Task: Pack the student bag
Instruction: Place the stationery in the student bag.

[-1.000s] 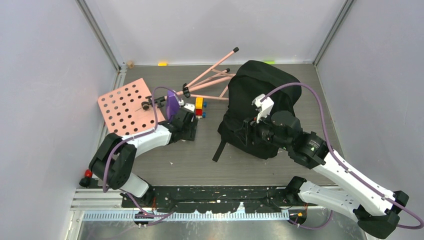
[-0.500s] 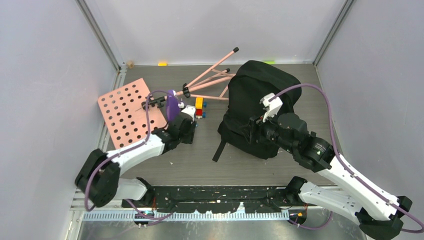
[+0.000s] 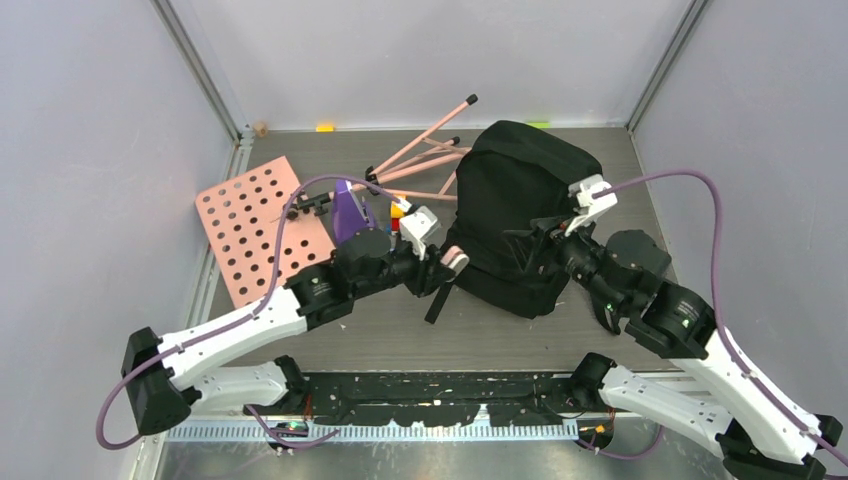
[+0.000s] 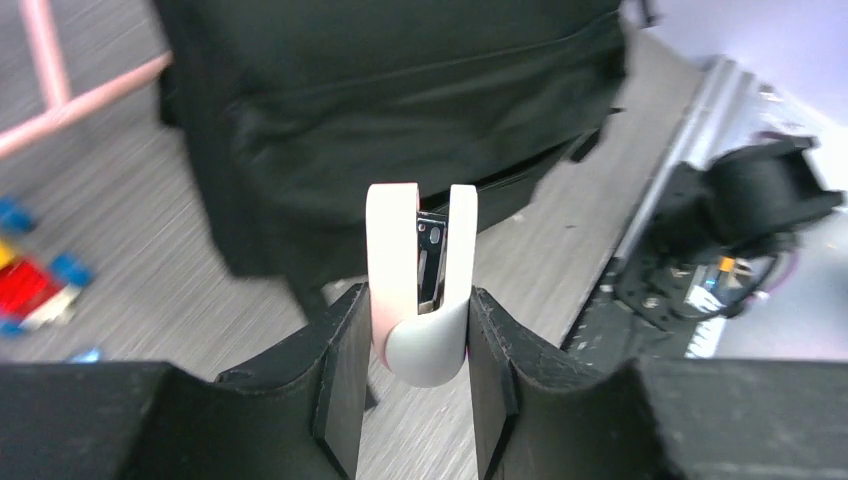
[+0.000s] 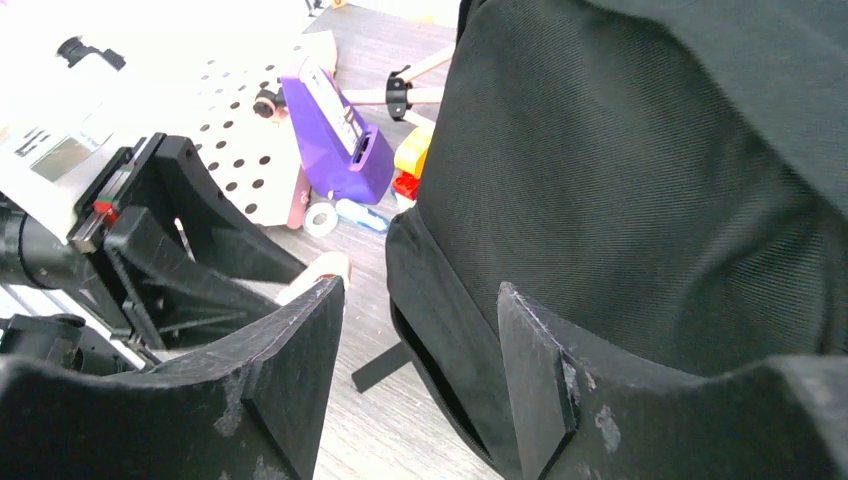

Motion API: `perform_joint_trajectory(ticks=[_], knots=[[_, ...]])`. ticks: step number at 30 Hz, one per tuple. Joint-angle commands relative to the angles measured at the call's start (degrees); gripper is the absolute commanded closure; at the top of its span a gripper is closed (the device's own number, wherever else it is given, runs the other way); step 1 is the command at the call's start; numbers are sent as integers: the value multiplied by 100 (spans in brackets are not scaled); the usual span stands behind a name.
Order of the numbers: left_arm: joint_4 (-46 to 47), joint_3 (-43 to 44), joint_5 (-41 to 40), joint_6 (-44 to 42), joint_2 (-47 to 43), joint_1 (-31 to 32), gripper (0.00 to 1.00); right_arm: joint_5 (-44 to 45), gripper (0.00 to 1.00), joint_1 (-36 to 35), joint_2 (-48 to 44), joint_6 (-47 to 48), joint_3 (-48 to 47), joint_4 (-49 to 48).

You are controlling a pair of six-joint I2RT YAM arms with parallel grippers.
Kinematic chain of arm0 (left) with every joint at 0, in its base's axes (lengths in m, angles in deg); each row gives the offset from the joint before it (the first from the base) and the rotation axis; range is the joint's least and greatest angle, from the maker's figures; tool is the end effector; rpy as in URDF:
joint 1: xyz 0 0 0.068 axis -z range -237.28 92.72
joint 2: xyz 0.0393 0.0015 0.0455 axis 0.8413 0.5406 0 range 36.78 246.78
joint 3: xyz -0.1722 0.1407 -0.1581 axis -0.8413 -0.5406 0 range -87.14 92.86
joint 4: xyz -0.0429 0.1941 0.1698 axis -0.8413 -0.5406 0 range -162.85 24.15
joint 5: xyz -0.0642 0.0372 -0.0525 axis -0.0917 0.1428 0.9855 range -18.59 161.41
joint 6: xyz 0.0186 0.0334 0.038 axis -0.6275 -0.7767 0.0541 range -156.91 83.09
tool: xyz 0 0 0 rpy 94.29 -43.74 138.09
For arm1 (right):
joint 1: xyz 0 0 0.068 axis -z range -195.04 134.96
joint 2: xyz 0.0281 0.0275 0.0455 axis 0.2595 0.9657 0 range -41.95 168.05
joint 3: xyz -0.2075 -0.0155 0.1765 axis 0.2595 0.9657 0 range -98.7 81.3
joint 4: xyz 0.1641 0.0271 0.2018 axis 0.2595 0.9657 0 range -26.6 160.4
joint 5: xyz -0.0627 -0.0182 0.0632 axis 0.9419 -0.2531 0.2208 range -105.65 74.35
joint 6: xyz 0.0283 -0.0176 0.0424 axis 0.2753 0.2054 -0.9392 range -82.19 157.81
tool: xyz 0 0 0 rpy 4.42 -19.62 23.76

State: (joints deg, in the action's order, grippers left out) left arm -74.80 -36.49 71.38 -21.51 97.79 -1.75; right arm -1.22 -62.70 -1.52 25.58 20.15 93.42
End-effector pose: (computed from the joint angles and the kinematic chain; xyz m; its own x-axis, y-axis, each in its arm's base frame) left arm 0.1399 -0.2037 0.3232 -0.3993 0.1124 -0.9099 0.7448 0.6186 -0.2504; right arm 0.0969 0.0930 0.4101 -0.2228 0.0600 -0.9730 -0.5146 0.8405 0.1696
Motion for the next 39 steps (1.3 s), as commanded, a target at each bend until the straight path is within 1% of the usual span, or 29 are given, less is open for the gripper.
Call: perform_joint_trajectory(ticks=[1, 7, 10, 14, 21, 25, 28, 30, 37, 39], knots=[[1346, 326, 1190, -405, 454, 124, 64, 325, 36, -32, -95, 185, -183, -93], [2566, 397, 1271, -687, 1314, 125, 63, 272, 36, -28, -164, 128, -122, -37], [3099, 402, 1171, -726, 1634, 125, 63, 294, 36, -31, -202, 125, -103, -4], [3500, 423, 918, -698, 1881, 125, 62, 291, 36, -33, -238, 124, -76, -24], [3880, 381, 674, -836, 2144, 125, 61, 273, 36, -35, -234, 133, 6, -78], [3831, 369, 801, -760, 2350, 125, 60, 278, 36, -33, -197, 121, 17, -57], [3901, 69, 942, -613, 2316, 149, 61, 310, 36, -32, -210, 101, 15, -9], [3870, -153, 901, -584, 2236, 183, 61, 352, 36, -33, -250, 86, 15, 22], [3323, -613, 764, -411, 2025, 195, 61, 449, 36, -29, -317, 10, 50, 48], [3281, -633, 722, -430, 2005, 195, 55, 454, 36, -28, -317, -10, 76, 7]])
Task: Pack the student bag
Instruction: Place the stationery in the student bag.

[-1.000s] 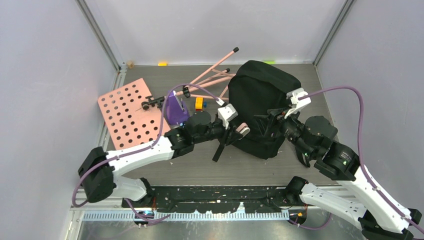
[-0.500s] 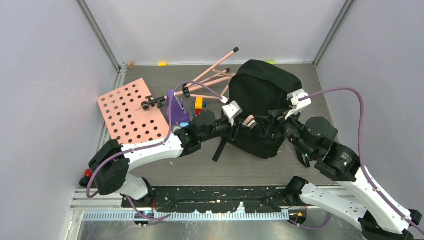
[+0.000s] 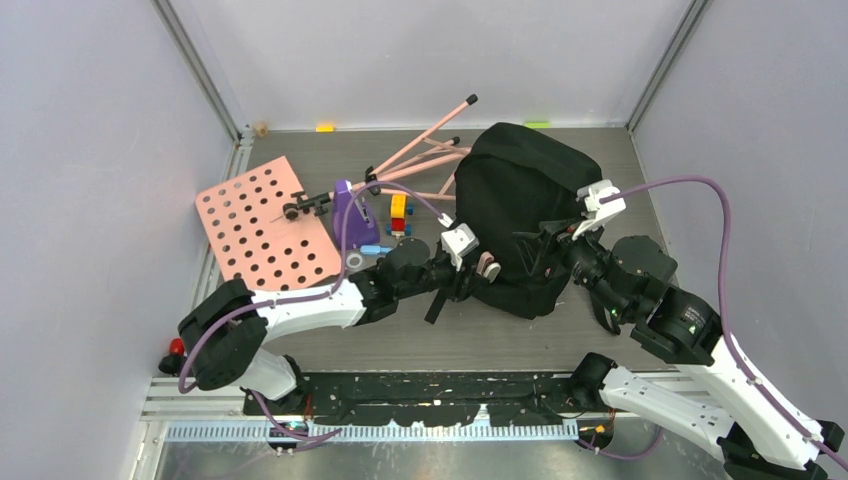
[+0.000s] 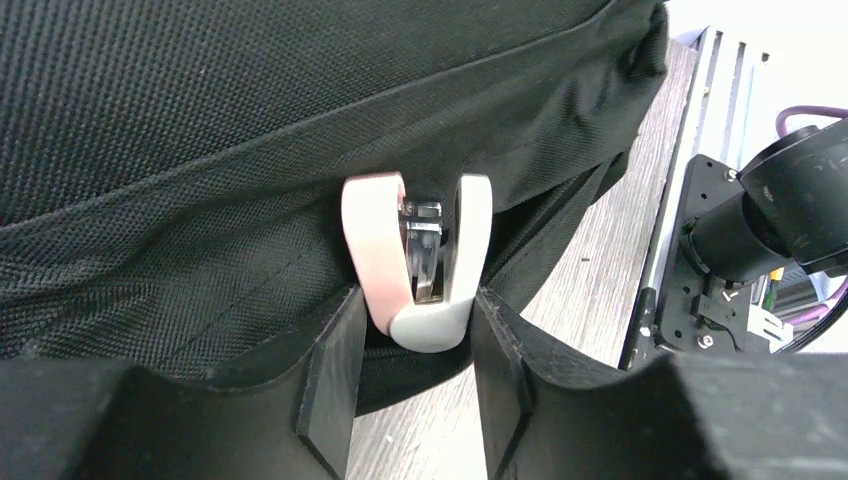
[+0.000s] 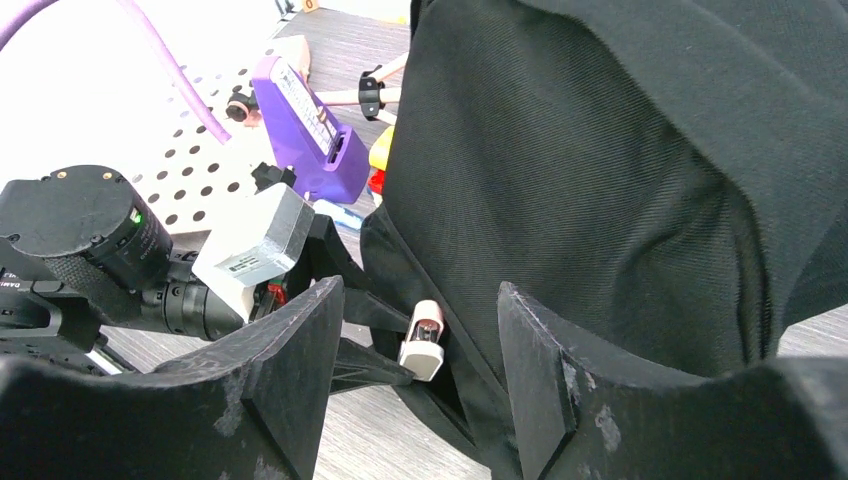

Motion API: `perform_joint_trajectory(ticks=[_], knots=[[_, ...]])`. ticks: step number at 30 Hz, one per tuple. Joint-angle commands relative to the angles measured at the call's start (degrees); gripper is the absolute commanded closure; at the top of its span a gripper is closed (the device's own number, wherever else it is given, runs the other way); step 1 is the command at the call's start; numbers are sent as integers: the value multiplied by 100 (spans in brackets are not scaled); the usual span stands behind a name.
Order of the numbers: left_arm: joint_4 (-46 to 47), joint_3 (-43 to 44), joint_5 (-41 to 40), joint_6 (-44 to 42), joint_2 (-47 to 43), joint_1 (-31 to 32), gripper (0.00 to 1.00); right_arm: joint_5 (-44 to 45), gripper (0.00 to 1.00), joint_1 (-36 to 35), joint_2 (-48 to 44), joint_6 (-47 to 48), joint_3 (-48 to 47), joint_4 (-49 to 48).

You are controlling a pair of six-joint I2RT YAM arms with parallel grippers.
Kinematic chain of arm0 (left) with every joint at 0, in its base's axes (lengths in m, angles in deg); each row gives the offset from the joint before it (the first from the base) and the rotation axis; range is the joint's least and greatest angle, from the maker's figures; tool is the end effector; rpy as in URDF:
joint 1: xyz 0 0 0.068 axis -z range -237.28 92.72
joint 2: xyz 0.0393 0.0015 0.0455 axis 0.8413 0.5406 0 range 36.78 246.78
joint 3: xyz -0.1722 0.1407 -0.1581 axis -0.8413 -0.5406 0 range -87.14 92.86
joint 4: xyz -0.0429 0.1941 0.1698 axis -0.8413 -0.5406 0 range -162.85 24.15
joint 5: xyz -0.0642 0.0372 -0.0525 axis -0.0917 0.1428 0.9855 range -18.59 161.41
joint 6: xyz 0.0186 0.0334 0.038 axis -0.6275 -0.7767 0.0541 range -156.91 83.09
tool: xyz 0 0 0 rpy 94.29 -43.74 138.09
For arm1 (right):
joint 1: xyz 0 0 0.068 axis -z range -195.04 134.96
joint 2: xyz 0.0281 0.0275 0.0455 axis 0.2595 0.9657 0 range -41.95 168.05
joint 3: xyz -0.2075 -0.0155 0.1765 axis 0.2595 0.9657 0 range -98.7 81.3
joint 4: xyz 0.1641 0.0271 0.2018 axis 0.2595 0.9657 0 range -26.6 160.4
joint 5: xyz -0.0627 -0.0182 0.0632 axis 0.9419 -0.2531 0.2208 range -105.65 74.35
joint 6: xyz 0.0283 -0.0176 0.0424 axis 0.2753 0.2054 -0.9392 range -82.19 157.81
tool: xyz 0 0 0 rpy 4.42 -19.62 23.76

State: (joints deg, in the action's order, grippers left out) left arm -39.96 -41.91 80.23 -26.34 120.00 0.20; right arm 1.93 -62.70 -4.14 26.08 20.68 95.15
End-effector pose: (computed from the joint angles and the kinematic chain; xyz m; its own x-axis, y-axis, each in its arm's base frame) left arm 0.1704 -0.2773 0.2493 -0.2784 0.0995 -0.9553 0.8776 0.4305 -0.2109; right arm 0.0893 0.0819 0.4090 -0.2047 0.0629 -0.9768 -0.4719 0.8680 0.1548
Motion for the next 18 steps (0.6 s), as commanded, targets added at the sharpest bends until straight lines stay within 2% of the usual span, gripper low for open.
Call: perform_joint_trajectory(ticks=[1, 4, 11, 18], knots=[[-233, -68, -169, 37, -235, -3, 53, 131, 36, -30, -47, -68, 26, -177], [-410, 136, -246, 20, -266, -3, 42, 107, 36, -35, -10, -75, 5, -186], [-816, 585, -398, -147, -411, 1, 28, 135, 36, -32, 2, -75, -14, -137], [-751, 837, -469, -117, -518, 0, 26, 145, 36, -31, -37, -113, 79, -172]])
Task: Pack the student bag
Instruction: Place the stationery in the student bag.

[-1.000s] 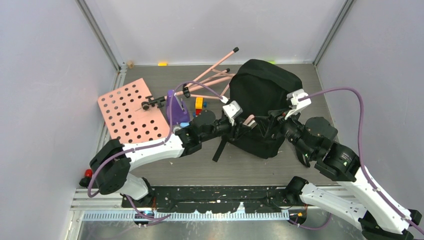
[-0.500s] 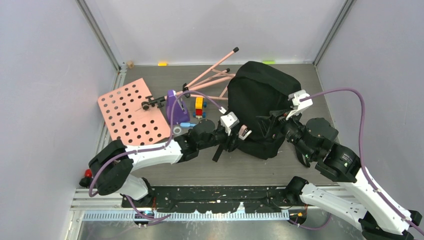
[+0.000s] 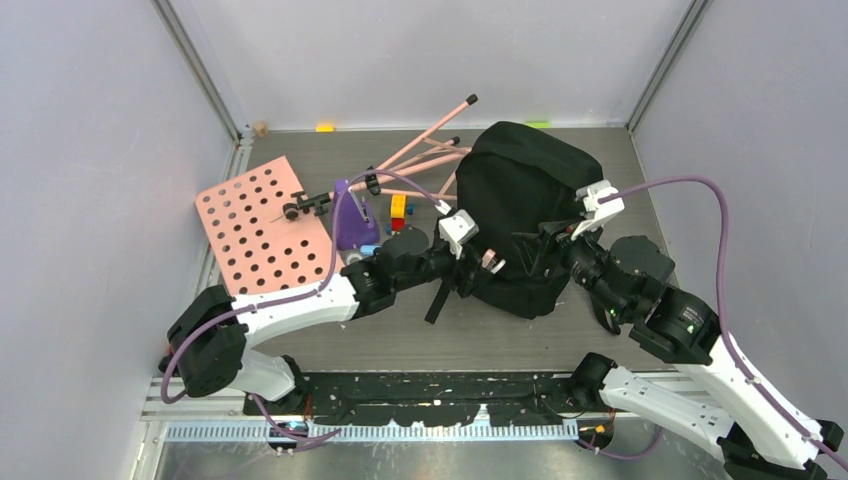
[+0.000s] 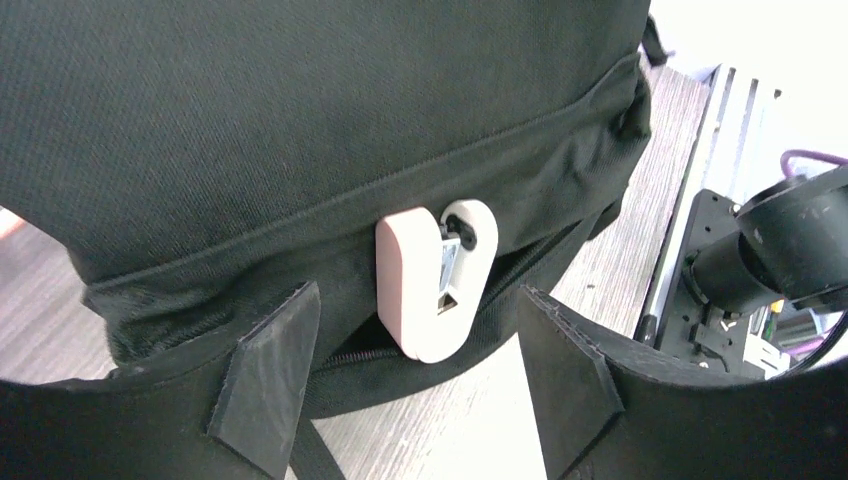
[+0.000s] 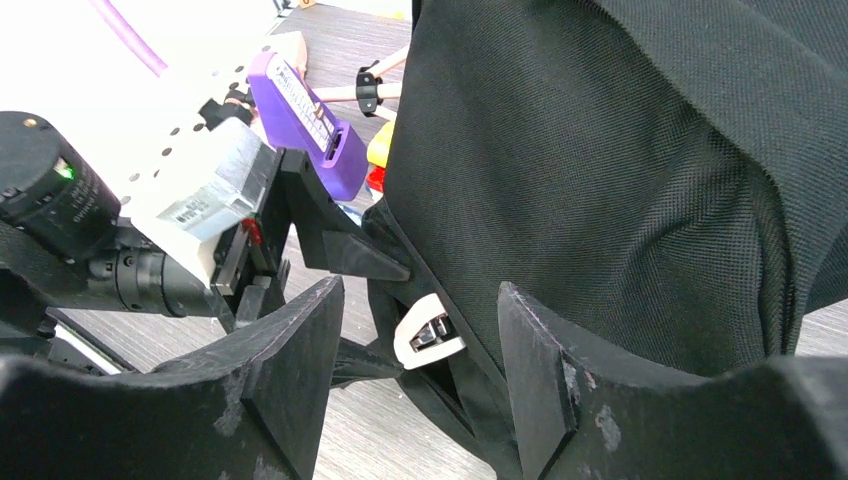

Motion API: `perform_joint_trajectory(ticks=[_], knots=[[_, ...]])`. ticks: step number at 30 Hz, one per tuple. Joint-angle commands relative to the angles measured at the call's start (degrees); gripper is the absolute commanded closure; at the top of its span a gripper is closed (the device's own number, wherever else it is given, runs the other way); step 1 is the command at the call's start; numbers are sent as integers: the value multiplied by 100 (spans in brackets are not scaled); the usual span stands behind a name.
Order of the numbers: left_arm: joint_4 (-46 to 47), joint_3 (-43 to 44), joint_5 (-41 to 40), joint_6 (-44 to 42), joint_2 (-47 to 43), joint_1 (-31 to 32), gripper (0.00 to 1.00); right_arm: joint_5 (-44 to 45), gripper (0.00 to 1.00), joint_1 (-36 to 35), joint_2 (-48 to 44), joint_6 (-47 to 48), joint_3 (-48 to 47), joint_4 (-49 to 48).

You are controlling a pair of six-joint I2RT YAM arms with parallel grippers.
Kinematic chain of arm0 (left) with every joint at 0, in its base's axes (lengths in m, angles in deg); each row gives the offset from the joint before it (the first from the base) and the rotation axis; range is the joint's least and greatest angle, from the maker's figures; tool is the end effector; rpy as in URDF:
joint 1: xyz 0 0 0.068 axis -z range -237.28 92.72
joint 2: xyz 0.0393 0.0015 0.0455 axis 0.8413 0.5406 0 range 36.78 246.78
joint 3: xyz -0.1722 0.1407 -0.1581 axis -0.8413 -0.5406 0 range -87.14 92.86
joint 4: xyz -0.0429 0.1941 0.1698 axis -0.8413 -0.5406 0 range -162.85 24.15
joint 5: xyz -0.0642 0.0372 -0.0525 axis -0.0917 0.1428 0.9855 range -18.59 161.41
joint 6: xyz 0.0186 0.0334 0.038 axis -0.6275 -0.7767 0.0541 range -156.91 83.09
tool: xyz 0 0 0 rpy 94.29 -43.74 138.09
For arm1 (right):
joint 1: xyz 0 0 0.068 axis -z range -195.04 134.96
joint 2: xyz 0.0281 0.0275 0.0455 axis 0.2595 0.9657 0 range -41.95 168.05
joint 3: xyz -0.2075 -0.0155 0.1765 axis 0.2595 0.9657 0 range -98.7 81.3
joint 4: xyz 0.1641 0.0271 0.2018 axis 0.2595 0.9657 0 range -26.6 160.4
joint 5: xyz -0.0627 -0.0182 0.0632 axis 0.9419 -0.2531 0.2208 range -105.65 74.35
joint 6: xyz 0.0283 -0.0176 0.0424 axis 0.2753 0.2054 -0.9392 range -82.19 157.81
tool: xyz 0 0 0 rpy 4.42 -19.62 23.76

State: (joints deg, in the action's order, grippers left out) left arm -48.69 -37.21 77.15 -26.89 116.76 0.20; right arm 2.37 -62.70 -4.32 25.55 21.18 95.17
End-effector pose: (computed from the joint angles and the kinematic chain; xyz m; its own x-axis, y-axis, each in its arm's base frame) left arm 0.1705 -0.2740 0.2784 -0.2732 0.1065 -0.9561 0.8569 0.4786 -0.1915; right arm 0.0896 0.0818 0.4066 -0.2116 0.0675 -0.9750 -0.4628 0.8717 0.1608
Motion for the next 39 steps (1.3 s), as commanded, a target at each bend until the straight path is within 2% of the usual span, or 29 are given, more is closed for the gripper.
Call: perform_joint_trajectory(ticks=[1, 12, 30, 39], knots=[[149, 432, -161, -62, -163, 0, 25, 95, 36, -32, -10, -65, 32, -177], [-74, 772, -128, -1, 460, 20, 34, 140, 36, -33, -75, -67, 63, -127], [-93, -91, -1023, -27, -494, 370, 31, 124, 36, -33, -119, -195, 165, -171], [-193, 207, -1049, -132, -125, 370, 49, 81, 36, -33, -155, -286, 195, -209]])
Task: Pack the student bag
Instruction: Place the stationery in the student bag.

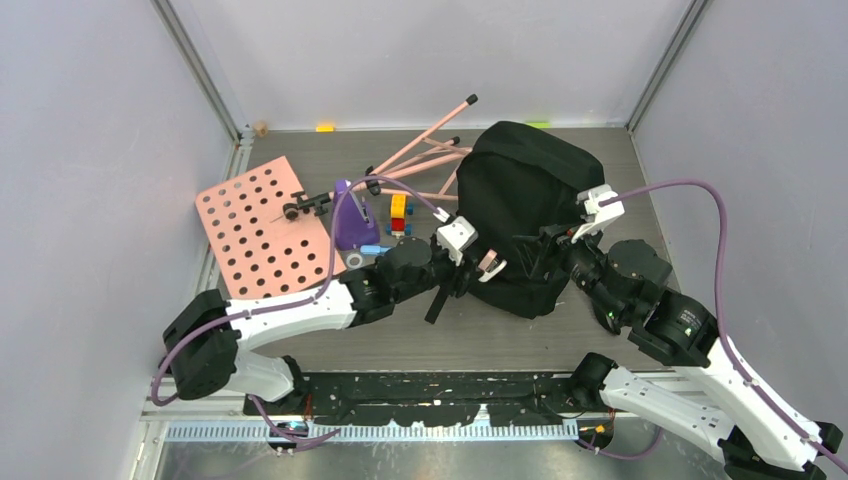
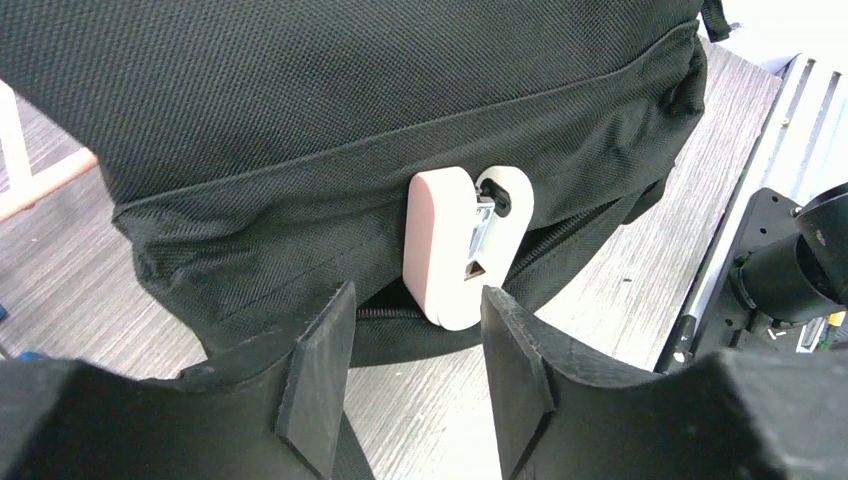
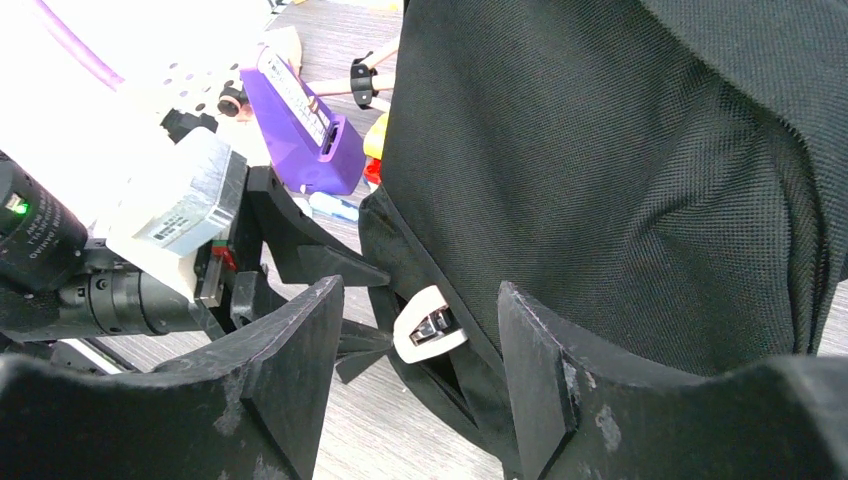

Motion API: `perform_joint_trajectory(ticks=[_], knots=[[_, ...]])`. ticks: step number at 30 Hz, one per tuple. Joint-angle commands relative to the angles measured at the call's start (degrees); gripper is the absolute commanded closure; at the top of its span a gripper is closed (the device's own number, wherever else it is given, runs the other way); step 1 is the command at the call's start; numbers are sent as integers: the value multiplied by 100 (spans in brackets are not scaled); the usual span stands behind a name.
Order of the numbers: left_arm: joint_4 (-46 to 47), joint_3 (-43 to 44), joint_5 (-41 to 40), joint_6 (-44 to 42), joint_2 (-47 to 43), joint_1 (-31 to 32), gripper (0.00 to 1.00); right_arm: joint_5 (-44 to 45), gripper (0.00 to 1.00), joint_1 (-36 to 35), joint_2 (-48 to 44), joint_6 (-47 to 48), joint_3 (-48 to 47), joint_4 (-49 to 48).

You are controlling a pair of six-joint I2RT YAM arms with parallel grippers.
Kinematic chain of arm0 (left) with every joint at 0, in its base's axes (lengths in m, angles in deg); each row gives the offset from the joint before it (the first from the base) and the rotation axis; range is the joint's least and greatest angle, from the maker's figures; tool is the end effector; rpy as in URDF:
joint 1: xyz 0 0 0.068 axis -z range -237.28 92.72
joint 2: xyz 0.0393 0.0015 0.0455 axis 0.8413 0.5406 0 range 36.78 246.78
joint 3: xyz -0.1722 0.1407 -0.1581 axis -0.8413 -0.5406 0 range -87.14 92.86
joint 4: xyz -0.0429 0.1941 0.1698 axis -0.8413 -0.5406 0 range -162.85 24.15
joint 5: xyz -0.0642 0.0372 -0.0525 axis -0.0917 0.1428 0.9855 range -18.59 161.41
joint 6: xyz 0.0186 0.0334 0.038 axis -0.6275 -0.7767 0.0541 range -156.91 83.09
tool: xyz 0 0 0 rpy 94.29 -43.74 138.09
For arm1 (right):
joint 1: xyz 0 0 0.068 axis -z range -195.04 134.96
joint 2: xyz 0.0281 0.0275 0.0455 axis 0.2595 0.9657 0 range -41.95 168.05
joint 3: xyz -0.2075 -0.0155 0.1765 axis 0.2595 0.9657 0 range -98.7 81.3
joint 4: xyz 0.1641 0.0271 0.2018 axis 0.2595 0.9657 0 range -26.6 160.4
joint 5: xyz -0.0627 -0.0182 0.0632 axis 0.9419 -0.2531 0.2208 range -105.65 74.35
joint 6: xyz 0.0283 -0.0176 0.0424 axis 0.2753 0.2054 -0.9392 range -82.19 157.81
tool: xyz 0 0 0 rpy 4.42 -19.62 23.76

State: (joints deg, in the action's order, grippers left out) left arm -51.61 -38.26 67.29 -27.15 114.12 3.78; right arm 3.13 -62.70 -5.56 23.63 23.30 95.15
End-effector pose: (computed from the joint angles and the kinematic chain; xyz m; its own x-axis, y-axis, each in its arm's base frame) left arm 0.1533 -0.2719 0.2803 -0.2594 0.1197 -0.9583 0.8068 0.5723 -0.1469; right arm 0.0888 0.0803 0.3973 -0.2340 0.0874 -0.9683 -0.4425 0.8773 0.1861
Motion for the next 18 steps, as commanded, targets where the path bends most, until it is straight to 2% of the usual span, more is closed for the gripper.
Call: perform_joint_trajectory(ticks=[1, 13, 18], knots=[[119, 347, -45, -110, 211, 4, 50, 9, 36, -35, -41, -94, -20, -198], [219, 1181, -17, -207, 1408, 93, 58, 128, 36, -32, -263, -111, -65, 2], [-6, 1207, -76, -165, 1426, 228, 58, 237, 36, -33, -382, -141, -42, 96]])
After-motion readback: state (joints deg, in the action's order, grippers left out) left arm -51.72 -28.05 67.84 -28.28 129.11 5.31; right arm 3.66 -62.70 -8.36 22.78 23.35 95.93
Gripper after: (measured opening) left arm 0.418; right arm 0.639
